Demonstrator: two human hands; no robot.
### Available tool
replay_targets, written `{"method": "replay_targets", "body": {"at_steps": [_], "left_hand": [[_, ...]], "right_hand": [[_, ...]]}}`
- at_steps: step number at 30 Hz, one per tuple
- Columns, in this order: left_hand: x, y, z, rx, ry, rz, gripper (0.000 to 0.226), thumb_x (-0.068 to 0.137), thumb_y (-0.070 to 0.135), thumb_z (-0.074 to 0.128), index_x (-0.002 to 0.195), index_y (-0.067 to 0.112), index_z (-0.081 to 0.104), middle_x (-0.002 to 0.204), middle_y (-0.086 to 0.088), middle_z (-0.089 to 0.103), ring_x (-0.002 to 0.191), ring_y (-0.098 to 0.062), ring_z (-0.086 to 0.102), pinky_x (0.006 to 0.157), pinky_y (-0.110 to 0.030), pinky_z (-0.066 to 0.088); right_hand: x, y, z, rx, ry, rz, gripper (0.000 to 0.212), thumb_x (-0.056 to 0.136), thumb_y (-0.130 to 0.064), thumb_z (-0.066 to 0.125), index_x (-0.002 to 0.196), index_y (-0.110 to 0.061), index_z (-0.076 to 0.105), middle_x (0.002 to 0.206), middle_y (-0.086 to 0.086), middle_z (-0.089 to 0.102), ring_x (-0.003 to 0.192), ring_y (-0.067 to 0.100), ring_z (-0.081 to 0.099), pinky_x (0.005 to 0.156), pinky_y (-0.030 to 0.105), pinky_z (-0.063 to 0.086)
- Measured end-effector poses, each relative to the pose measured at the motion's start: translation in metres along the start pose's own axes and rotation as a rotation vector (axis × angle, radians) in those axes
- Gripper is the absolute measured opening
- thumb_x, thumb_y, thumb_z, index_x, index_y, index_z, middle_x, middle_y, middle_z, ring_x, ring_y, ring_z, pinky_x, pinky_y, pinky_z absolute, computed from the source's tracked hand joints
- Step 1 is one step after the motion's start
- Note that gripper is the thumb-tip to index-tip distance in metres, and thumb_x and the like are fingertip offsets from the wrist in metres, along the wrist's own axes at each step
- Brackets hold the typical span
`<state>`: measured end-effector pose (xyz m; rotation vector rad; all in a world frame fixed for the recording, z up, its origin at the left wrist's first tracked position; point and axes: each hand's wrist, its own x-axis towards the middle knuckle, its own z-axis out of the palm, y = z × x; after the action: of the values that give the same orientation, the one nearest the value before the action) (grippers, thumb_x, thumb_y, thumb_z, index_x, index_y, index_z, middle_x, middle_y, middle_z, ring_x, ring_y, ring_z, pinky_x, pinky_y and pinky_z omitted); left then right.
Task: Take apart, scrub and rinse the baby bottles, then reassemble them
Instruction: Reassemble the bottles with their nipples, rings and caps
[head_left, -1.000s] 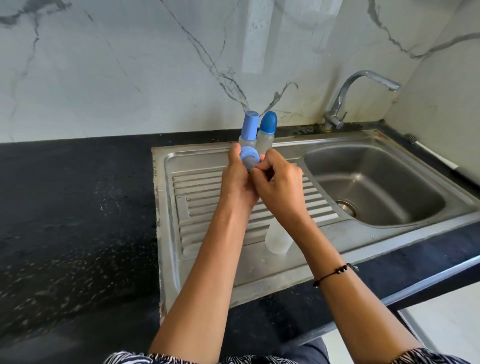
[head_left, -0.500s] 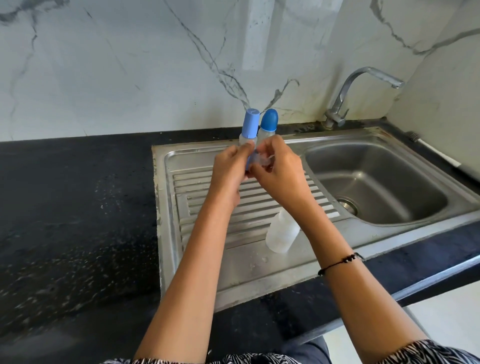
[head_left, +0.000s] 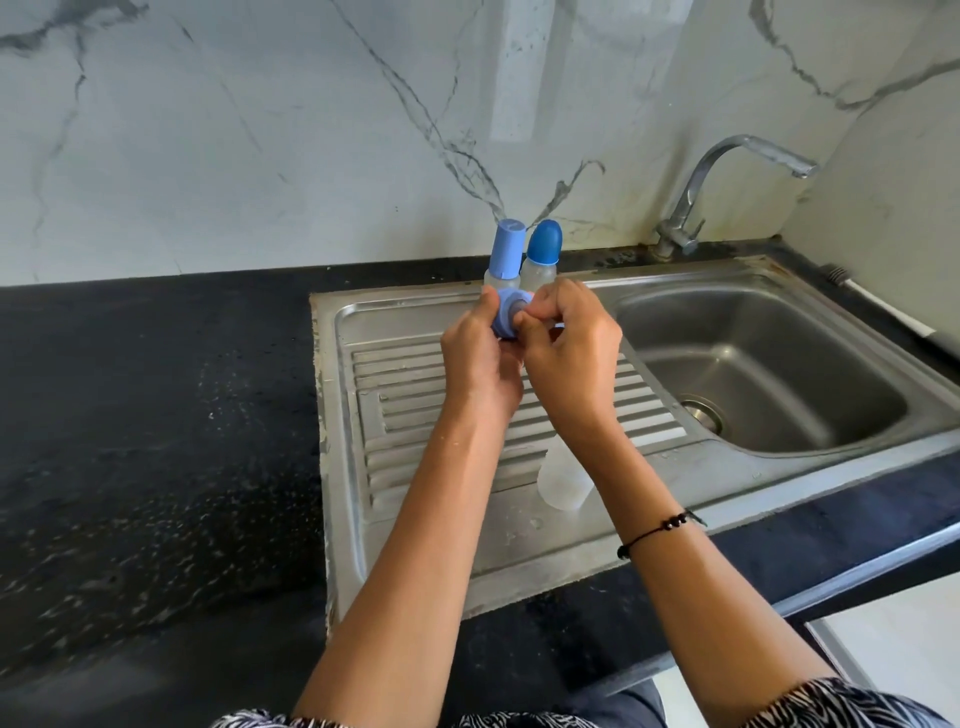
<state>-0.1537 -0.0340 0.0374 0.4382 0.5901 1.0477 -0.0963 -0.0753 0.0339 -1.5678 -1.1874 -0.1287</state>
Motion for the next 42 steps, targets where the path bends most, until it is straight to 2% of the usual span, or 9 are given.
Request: {"method": "replay_targets", "body": {"at_steps": [4,7,10,13,23,28,30,34,42], "left_hand": [[0.001,0.0,-0.004,0.01,-0.01,0.023,0.021,0.098,0.016,0.045,0.105,0.0,0.057,0.085,-0.012,0.063,0.07,-0.016,0.064,0.06,-0.024,0.053],[0.0,0.003,-0.005,-0.043,-0.102,0.015,0.027,0.097,0.017,0.039,0.095,0.002,0.061,0.087,-0.013,0.062,0.076,-0.018,0.059,0.071,-0.028,0.046],[0.0,0.003,-0.005,0.19,-0.104,0.011,0.034,0.098,0.033,0.04,0.109,0.007,0.06,0.093,-0.01,0.065,0.081,-0.014,0.062,0.07,-0.028,0.046],[0.001,0.005,-0.008,0.389,-0.054,0.049,0.022,0.097,0.03,0.048,0.1,0.013,0.062,0.09,-0.004,0.068,0.085,-0.015,0.063,0.07,-0.03,0.049],[0.001,0.003,-0.004,0.177,0.0,0.093,0.019,0.098,0.007,0.044,0.092,0.001,0.061,0.092,-0.015,0.063,0.086,-0.022,0.062,0.085,-0.036,0.052],[0.0,-0.003,0.001,0.003,0.026,0.047,0.028,0.099,0.008,0.039,0.111,-0.01,0.056,0.091,-0.018,0.061,0.079,-0.022,0.062,0.071,-0.027,0.055],[-0.004,-0.007,0.001,0.013,0.045,0.035,0.029,0.099,0.01,0.04,0.114,-0.008,0.057,0.091,-0.017,0.062,0.079,-0.021,0.063,0.068,-0.027,0.055],[-0.013,-0.011,0.003,0.181,-0.027,-0.074,0.019,0.097,0.016,0.046,0.097,0.007,0.063,0.088,-0.012,0.067,0.078,-0.019,0.066,0.071,-0.03,0.055],[-0.014,-0.031,-0.019,1.057,-0.175,0.152,0.025,0.081,0.035,0.05,0.079,0.016,0.066,0.089,-0.007,0.068,0.085,-0.016,0.061,0.083,-0.036,0.051]], "right_hand": [[0.006,-0.005,-0.007,0.011,-0.131,0.12,0.01,0.083,-0.01,0.065,0.09,-0.01,0.057,0.095,0.005,0.06,0.078,0.008,0.054,0.069,0.023,0.049],[0.011,-0.009,-0.011,0.004,-0.225,0.219,0.018,0.085,-0.022,0.064,0.097,-0.015,0.052,0.087,-0.001,0.06,0.079,0.016,0.062,0.071,0.032,0.053],[0.011,-0.01,-0.011,-0.087,-0.217,0.082,0.009,0.084,-0.007,0.061,0.093,-0.007,0.058,0.083,0.003,0.061,0.072,0.016,0.059,0.069,0.033,0.053],[0.011,-0.007,-0.012,-0.149,-0.273,-0.025,0.019,0.081,0.004,0.054,0.097,-0.004,0.061,0.096,0.009,0.059,0.075,0.011,0.051,0.065,0.014,0.044],[0.011,-0.004,-0.014,0.03,-0.165,0.189,0.009,0.081,-0.009,0.07,0.08,-0.013,0.062,0.074,-0.009,0.059,0.068,0.004,0.056,0.065,0.015,0.048],[0.006,-0.003,-0.013,0.255,-0.081,0.301,0.023,0.077,-0.004,0.071,0.071,-0.023,0.061,0.074,-0.007,0.064,0.072,0.01,0.061,0.073,0.031,0.055],[0.006,-0.002,-0.019,0.233,-0.136,0.277,0.018,0.078,-0.006,0.071,0.082,-0.021,0.061,0.085,-0.002,0.064,0.074,0.007,0.059,0.071,0.026,0.053],[0.01,0.003,-0.043,-0.085,-0.394,0.102,0.043,0.076,-0.012,0.073,0.115,-0.017,0.054,0.111,-0.002,0.052,0.08,0.001,0.051,0.065,0.004,0.042],[-0.005,0.026,-0.085,-0.303,-0.469,0.156,0.025,0.078,-0.03,0.071,0.09,-0.009,0.063,0.074,-0.005,0.056,0.063,0.006,0.046,0.054,0.009,0.034]]}}
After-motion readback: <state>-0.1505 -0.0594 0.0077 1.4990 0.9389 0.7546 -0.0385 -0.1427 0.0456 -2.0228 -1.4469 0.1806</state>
